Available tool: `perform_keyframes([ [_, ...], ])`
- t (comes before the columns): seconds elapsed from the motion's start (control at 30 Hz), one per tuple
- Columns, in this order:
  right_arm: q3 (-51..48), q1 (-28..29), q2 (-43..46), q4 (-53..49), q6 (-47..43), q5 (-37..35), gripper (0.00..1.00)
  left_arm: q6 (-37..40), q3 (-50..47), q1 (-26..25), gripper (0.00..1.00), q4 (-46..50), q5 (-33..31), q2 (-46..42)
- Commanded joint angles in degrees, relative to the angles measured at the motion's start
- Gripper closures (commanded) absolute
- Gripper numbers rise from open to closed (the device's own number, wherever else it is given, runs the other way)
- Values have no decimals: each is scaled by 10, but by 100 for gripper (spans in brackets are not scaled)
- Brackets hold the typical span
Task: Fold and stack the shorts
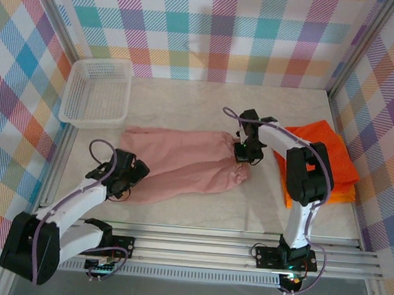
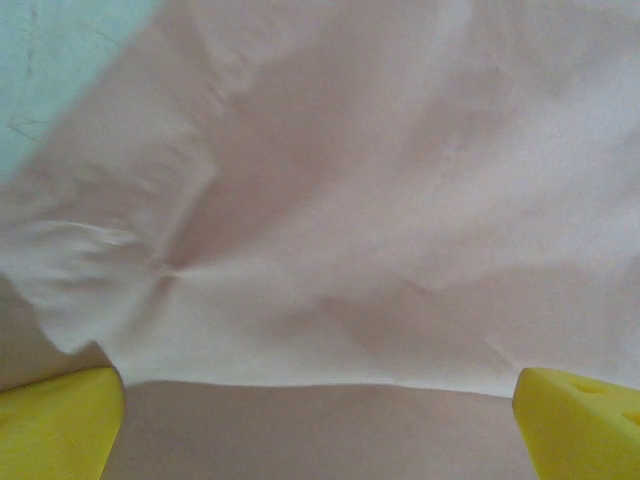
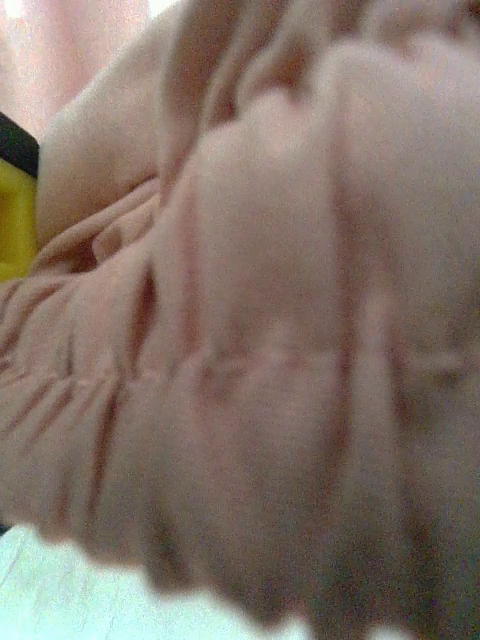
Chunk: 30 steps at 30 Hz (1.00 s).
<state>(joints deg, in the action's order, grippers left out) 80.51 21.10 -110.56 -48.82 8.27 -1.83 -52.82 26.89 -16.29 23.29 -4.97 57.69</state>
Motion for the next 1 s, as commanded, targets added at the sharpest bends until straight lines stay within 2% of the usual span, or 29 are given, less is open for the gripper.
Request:
perform_keyframes([
  [0.0, 65, -3, 49, -107, -52, -121, 100, 19, 27, 6, 0, 60, 2, -56],
  [0.13, 142, -3, 57, -189, -101, -229, 100, 31, 41, 6, 0, 58, 18, -101],
  [0.3, 232, -3, 47, -256, -144, -341, 100, 31, 41, 4, 0, 29, 55, -115],
  [0.4, 273, -3, 45, -270, -167, -381, 100, 21, 40, -6, 0, 3, 76, -106],
  [0.5, 310, -3, 33, -288, -171, -405, 100, 10, 42, -29, 5, -26, 82, -93],
  [0.57, 326, -3, 24, -297, -171, -413, 100, 6, 46, -47, 10, -47, 83, -80],
  [0.77, 357, 0, 7, -306, -170, -424, 100, 0, 82, -95, 37, -91, 76, 0],
  [0.9, 405, 3, -23, -351, -130, -418, 100, -12, 108, -138, 50, -135, 75, 73],
  [0.97, 438, 3, -40, -383, -97, -392, 100, -17, 121, -159, 56, -157, 72, 107],
])
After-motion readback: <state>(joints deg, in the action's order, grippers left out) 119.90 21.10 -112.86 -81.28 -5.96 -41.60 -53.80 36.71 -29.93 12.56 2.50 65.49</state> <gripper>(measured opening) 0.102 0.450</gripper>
